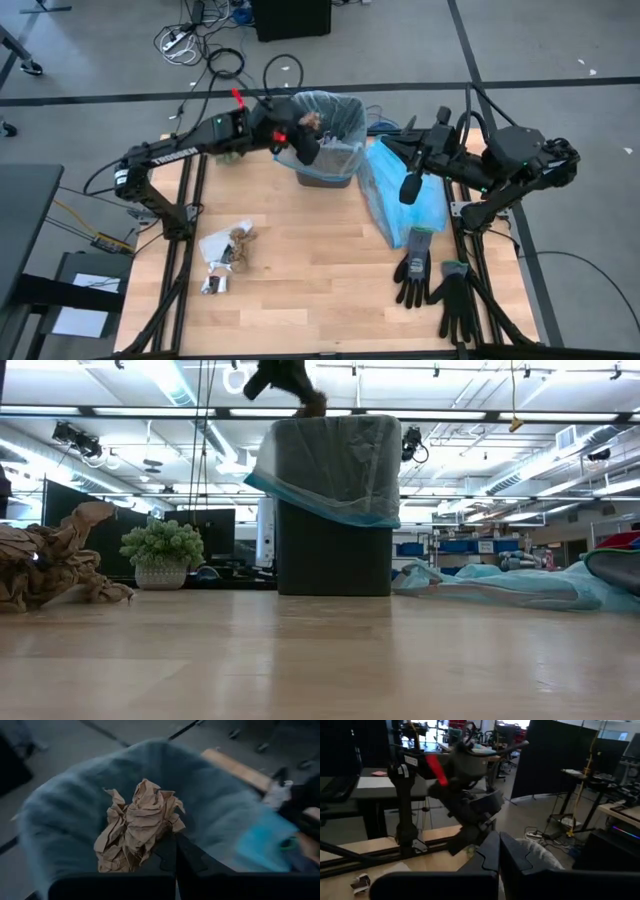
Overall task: Place trash/remove bag and relplace
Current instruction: Put the brown napkin into the trash bin, then put the white napkin into the trash bin
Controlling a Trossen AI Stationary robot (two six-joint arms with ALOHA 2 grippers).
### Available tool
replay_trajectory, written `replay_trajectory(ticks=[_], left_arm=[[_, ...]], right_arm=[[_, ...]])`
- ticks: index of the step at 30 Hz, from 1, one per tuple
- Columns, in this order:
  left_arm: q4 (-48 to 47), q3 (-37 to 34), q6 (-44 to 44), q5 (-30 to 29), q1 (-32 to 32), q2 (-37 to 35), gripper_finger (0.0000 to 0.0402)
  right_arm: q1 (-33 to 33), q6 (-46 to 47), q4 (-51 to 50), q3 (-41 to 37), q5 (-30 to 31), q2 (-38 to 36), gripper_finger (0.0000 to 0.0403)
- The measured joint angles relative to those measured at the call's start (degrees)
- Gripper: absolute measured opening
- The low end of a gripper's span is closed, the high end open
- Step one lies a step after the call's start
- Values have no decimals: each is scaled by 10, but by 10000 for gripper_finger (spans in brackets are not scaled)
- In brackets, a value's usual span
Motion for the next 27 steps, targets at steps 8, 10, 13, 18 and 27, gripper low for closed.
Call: replay_trajectory(ticks=[8, 10, 13, 18, 27], left_arm=[[-12, 0, -9, 47, 31, 16, 27], [-10, 0, -3, 53, 31, 23, 54], [-16, 0, 0, 74, 33, 32, 105], [-11, 0, -1, 89, 34, 39, 190], [-20, 30, -11, 133, 19, 0, 236]], right_arm=[[-5, -1, -17, 0, 5, 0, 0], [-5, -1, -20, 0, 7, 0, 0], [-7, -1, -20, 0, 4, 0, 0], [-13, 0, -20, 0, -1, 2, 0], [-54, 51, -90, 0, -14, 23, 0]])
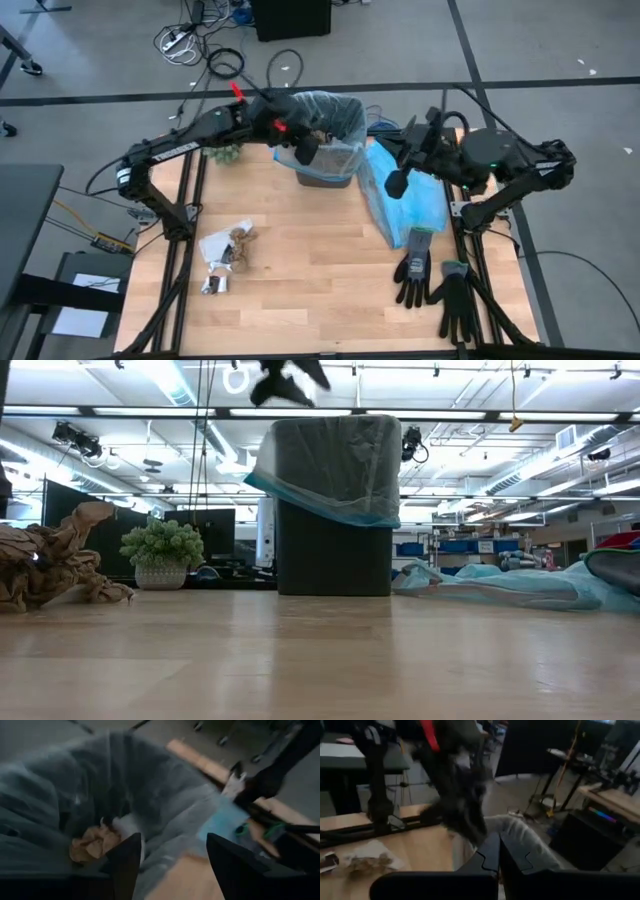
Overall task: Place trash/remove bag and relplace
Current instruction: Put the white napkin into the trash bin
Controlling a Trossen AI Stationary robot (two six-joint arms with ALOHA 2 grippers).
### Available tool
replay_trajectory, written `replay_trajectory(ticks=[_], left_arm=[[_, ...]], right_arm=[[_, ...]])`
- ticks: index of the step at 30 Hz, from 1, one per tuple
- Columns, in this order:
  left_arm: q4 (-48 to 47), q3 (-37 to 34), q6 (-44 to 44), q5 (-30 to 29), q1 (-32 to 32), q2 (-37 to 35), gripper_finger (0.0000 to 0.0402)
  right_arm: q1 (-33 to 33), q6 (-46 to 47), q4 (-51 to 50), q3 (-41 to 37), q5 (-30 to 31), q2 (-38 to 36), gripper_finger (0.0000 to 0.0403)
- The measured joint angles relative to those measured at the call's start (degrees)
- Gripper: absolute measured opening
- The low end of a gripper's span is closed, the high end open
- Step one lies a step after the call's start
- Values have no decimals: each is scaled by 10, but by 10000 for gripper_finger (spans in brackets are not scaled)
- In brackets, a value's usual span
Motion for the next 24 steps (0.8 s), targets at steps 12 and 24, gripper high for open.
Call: replay_trajectory(ticks=[12, 24], left_arm=[[-107, 6, 0, -98, -53, -134, 220], [-366, -34, -160, -179, -184, -153, 214]], right_arm=[[-69, 63, 19, 0, -215, 100, 0], [-105, 89, 113, 0, -424, 236, 0]])
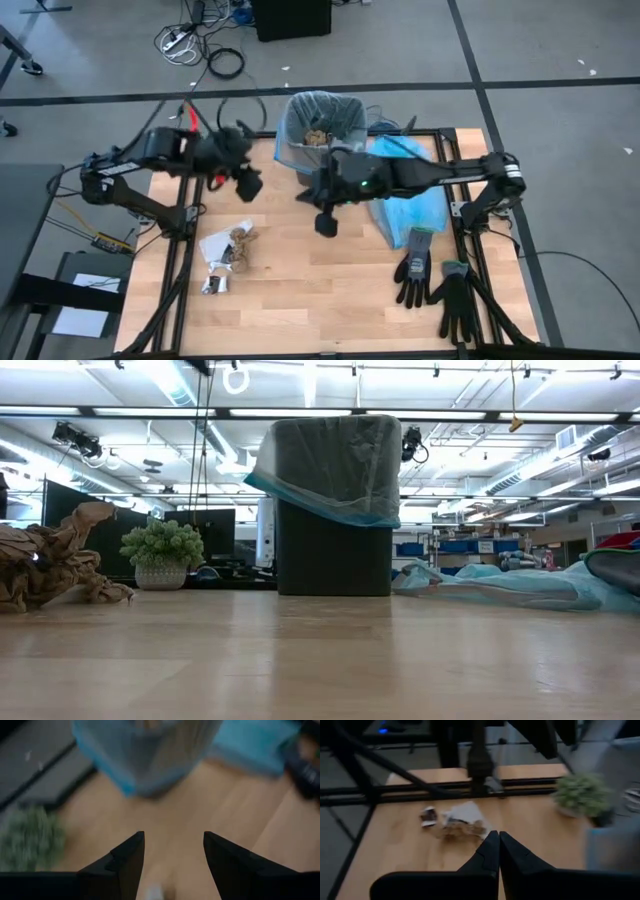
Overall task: Place trash/remove bag and relplace
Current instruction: Put the white napkin into the trash bin
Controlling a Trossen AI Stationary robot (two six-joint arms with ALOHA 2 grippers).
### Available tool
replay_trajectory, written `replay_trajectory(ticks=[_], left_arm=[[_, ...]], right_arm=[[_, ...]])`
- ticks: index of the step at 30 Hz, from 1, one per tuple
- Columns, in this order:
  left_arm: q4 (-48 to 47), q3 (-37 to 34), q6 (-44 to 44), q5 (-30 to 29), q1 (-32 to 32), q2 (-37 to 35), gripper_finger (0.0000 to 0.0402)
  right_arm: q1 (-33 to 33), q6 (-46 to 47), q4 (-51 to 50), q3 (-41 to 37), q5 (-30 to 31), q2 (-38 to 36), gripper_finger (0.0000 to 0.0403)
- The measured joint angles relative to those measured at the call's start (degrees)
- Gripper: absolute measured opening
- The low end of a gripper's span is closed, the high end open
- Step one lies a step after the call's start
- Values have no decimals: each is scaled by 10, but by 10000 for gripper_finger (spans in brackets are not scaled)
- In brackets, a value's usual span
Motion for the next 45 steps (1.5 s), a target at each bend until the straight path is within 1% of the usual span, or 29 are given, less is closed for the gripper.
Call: replay_trajectory(ticks=[3, 8, 10, 14, 17, 20, 23, 27, 37, 45], left_arm=[[-61, -36, -92, -4, -60, -9, 214], [-67, -128, -231, -7, -139, -30, 214], [-66, -166, -274, -7, -157, -35, 214], [-54, -243, -346, 5, -176, -32, 214], [-6, -310, -391, 24, -181, -30, 214], [55, -380, -423, 56, -181, -30, 213], [116, -445, -456, 75, -181, -30, 213], [165, -508, -487, 93, -181, -30, 213], [197, -581, -491, 111, -181, -30, 213], [339, -656, -490, 170, -181, -30, 213]], right_arm=[[1, 0, 1, 0, -18, 19, 0], [-1, 5, 4, 0, -17, 40, 0], [-1, 13, 7, 0, -18, 45, 0], [-5, 16, 15, 0, -49, 51, 0], [-9, 16, 21, 0, -58, 51, 0], [-10, 20, 18, 0, -58, 51, 0], [-10, 35, 20, 0, -65, 51, 0], [-9, 41, 17, 0, -73, 51, 0], [-7, 41, 14, 0, -72, 51, 0], [-7, 55, 14, 0, -66, 51, 0]])
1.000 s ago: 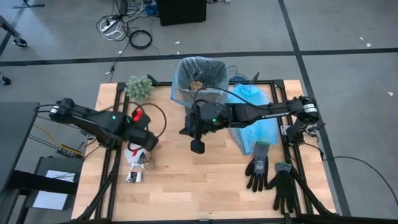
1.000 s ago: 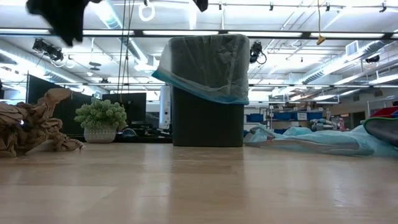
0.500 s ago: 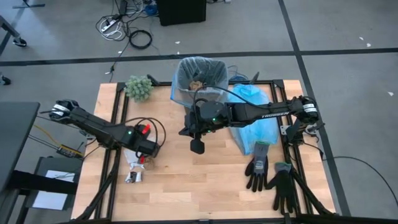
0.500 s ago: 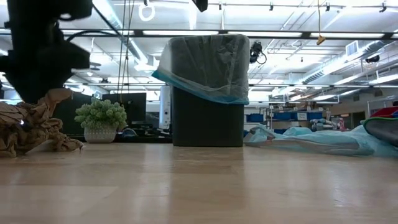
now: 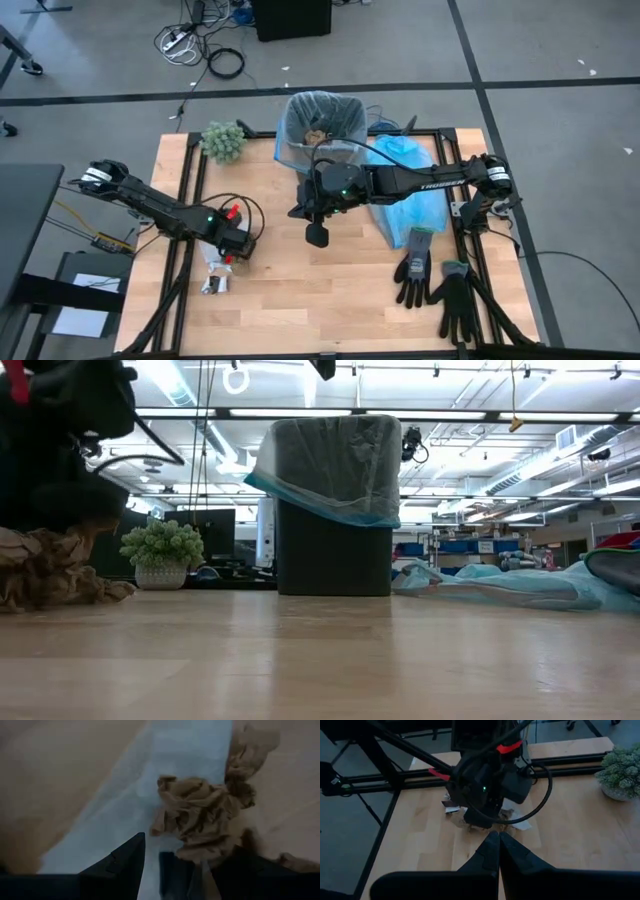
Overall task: Place trash/remove bag and relplace
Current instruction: Put the white napkin into the trash bin
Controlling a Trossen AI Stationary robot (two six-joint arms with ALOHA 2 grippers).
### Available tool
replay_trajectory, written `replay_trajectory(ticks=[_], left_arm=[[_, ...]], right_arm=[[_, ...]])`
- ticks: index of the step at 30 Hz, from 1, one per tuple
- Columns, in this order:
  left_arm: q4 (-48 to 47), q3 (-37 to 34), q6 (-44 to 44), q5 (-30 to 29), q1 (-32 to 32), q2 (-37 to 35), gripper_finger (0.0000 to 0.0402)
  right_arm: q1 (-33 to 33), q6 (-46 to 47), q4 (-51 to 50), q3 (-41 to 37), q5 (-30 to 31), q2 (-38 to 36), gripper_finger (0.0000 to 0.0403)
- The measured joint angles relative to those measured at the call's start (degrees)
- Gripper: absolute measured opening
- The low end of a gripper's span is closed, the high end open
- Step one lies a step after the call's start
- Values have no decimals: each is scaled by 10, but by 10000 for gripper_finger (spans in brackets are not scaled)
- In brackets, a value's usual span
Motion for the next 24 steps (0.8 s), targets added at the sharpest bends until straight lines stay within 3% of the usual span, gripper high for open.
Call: replay_trajectory(ticks=[7, 17, 24], left_arm=[[35, -20, -12, 6, 0, -1, 179], [122, -23, 46, -45, 0, 1, 12], [249, -24, 90, -64, 2, 1, 18]], right_arm=[[0, 20, 0, 0, 9, 0, 0], [-6, 58, 20, 0, 9, 0, 0], [-6, 81, 47, 0, 9, -1, 0]])
